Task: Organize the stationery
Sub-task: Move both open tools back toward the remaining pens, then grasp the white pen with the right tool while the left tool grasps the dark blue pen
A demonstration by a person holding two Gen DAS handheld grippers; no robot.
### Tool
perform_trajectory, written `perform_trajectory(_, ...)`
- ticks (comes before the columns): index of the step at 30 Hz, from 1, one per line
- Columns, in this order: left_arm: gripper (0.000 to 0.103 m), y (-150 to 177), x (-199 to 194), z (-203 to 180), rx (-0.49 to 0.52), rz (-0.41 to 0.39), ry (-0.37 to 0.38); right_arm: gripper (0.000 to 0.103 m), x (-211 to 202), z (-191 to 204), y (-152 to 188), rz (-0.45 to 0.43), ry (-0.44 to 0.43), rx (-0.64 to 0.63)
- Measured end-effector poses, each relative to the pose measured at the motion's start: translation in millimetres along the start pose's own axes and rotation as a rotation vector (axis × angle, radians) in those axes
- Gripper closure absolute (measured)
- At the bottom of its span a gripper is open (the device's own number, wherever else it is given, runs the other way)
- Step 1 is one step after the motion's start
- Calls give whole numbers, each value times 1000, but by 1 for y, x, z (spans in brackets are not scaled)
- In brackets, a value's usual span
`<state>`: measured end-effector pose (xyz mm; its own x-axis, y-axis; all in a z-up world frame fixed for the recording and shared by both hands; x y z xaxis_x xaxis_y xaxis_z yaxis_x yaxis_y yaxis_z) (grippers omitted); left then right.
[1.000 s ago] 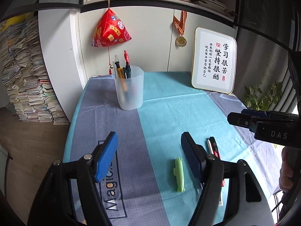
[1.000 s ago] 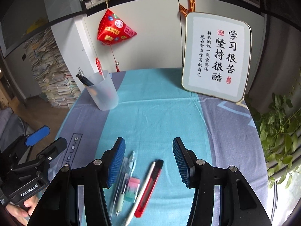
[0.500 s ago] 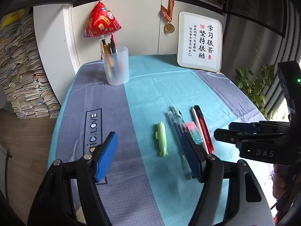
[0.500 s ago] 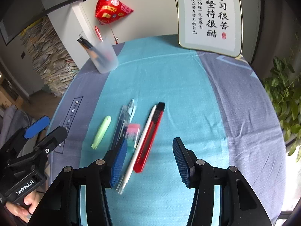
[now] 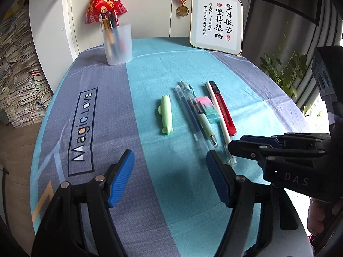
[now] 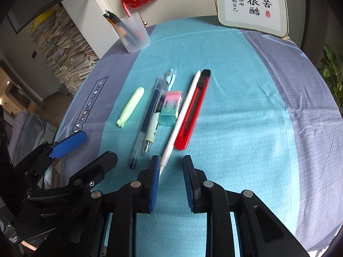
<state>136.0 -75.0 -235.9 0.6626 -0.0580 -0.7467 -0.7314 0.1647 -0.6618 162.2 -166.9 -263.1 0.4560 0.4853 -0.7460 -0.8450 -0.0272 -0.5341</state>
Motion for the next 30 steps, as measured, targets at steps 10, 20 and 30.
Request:
perform_trajectory(10,34,8,-4,0,-1,9,11,80,3,7,3,9,32,-28)
perform_trajectory(20,34,16,-6,13,-16,29,8,84,7,19,6,17,134,-84)
perform_trajectory(30,32,15,-7,3,11,26,36,93,-3,3,9,27,152,-72)
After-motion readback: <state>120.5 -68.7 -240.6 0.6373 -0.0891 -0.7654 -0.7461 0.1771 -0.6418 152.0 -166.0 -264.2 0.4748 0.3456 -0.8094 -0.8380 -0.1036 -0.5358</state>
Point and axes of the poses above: each gripper's, at about its wrist camera, not at the fingertips, and x roughly the way its jaws point, z to its left, y to its underside, the point moved 8 cm from there along x, roughly the way its jaws point, and after that the axes turned 10 degrees about -y, right-handed, at the moved point
